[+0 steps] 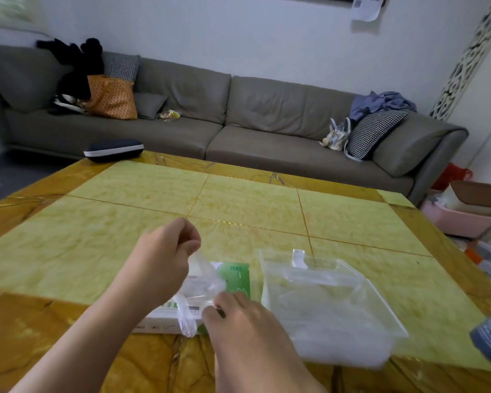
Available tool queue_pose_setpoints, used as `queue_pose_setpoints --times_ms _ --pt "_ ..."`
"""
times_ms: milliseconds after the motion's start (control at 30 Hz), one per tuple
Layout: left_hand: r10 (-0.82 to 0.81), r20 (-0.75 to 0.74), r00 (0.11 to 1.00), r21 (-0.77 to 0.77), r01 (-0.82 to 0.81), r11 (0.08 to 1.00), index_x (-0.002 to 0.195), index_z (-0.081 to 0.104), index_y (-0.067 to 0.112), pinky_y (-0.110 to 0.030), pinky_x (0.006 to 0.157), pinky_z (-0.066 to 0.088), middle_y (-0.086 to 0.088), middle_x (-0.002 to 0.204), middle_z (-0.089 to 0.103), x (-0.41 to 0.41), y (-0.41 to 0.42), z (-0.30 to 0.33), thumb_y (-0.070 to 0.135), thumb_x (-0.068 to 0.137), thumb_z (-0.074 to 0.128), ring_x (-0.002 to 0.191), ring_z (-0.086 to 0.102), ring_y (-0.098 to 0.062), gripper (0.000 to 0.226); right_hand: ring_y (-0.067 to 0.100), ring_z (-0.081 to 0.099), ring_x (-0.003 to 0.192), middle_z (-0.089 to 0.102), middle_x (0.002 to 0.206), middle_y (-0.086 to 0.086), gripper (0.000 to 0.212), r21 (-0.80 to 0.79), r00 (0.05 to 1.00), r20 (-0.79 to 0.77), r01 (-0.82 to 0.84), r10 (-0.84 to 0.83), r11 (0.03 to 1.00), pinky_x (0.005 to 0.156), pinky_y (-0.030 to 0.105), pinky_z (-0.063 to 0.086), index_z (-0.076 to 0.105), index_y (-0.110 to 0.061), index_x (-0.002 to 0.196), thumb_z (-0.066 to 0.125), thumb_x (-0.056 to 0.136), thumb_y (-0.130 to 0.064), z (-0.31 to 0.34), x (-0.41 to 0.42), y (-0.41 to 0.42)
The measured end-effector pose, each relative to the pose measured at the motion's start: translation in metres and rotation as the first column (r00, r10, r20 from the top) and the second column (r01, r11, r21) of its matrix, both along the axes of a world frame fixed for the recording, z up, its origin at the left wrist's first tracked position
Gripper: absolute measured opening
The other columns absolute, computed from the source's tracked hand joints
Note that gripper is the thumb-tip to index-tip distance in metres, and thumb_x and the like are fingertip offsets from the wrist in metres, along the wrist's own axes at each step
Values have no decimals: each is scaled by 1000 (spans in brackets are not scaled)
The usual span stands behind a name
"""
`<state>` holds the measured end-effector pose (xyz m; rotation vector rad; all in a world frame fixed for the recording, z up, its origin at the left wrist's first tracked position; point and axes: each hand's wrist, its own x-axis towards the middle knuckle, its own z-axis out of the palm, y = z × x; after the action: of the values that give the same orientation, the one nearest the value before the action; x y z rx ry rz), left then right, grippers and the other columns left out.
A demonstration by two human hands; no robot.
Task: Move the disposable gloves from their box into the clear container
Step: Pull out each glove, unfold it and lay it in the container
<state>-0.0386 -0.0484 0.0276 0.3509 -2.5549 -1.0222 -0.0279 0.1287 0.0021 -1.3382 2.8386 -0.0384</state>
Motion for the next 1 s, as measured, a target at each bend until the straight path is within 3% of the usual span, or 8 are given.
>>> queue_pose_setpoints --times_ms 67,233,400,533,633,800,900,1000 --pt "-27 -48 998 55 29 998 97 66 30 -18 60 45 11 85 68 2 -6 4 24 101 62 72 62 -7 9 36 43 127 44 138 16 57 1 1000 16 -15 15 1000 102 46 40 47 -2 141 61 86 -3 1 0 0" --pt "-196 320 927 -208 271 940 98 69 44 -22 90 43 28 111 55 9 -16 -5 62 87 67 107 53 2 21 37 47 122 49 133 17 50 38 998 14 57 -57 998 98 46 42 53 -1 137 51 87 -2 -2 3 -4" --pt "-67 -31 997 -29 67 997 82 76 33 -20 71 48 21 87 72 6 -11 0 39 92 72 81 65 0 13 15 61 61 60 73 -4 43 -18 992 -74 102 -103 995 46 26 45 73 -24 69 32 62 -15 -15 1 -11" --pt "-16 -92 996 57 21 998 73 73 29 -34 48 52 10 66 71 7 -5 5 38 97 67 49 59 -16 26 40 55 113 55 124 20 33 105 999 26 35 -38 994 83 44 39 57 -4 125 38 98 -1 -7 3 -7" --pt "-8 -21 1000 48 9 999 74 70 26 -30 42 45 6 63 69 4 -4 3 40 100 62 42 52 -10 30 44 49 124 49 138 28 33 148 987 159 0 -24 989 98 48 34 47 1 133 31 104 -1 -4 7 -9" --pt "3 121 993 2 -3 1000 77 65 18 -26 51 40 0 65 66 -3 -5 -6 38 104 55 53 53 -14 34 19 59 81 56 101 0 51 -220 987 59 158 -148 963 59 28 43 64 -19 109 76 60 -23 9 15 -6" --pt "-46 146 988 44 40 998 67 61 20 -24 48 35 8 52 59 -4 -7 -5 35 104 56 47 48 -6 40 23 43 127 19 150 1 77 -298 981 152 164 -123 940 93 32 47 23 -17 150 66 86 -12 8 11 -8" --pt "-162 236 958 66 151 986 68 60 19 -16 46 34 19 49 59 -3 -1 -8 32 105 55 43 47 2 39 16 12 156 -16 168 -8 105 -330 971 190 201 -144 922 119 28 27 -21 -21 162 62 100 -34 7 7 -10"
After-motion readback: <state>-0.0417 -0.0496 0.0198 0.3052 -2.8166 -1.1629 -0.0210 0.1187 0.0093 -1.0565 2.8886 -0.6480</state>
